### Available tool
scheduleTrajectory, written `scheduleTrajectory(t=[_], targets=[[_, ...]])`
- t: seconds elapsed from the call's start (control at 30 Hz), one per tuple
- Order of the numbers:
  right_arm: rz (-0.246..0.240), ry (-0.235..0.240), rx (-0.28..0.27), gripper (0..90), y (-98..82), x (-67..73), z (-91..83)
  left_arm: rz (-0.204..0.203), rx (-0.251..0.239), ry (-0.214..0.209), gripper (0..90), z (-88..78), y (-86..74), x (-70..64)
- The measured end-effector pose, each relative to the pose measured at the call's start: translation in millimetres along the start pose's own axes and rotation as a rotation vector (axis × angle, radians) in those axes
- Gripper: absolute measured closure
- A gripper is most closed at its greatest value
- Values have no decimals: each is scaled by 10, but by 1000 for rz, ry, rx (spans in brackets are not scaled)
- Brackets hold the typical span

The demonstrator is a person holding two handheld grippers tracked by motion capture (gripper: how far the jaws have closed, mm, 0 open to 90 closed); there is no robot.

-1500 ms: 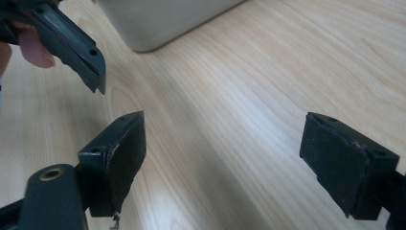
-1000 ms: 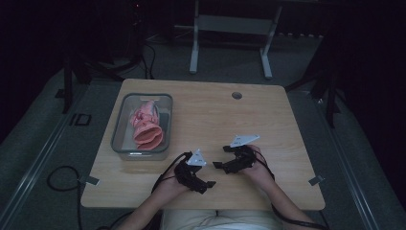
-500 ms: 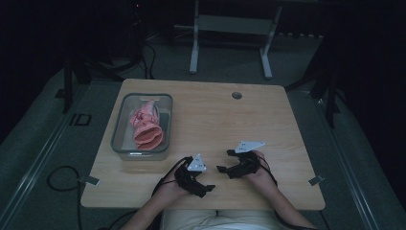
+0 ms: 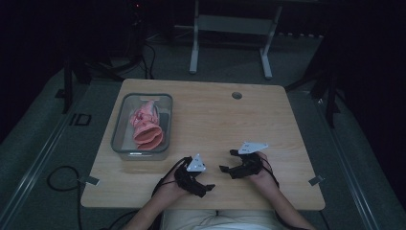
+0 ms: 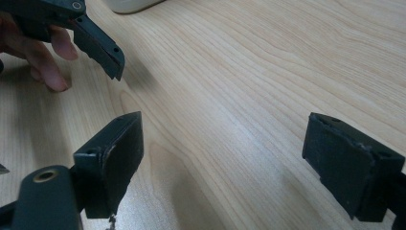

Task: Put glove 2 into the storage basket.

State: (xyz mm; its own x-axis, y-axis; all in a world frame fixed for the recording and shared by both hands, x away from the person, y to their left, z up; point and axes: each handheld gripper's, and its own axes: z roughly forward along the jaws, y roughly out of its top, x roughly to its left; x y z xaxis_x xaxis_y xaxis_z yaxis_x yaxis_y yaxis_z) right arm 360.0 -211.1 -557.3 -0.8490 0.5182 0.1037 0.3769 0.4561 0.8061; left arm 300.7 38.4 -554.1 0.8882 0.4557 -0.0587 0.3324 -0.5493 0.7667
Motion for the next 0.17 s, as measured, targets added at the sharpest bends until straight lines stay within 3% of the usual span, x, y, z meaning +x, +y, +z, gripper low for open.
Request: scheduleTrajectory(t=[0.17], targets=[[-2,0,5,140,-6,4,5,0,3,-6,123,-3,-11,1]])
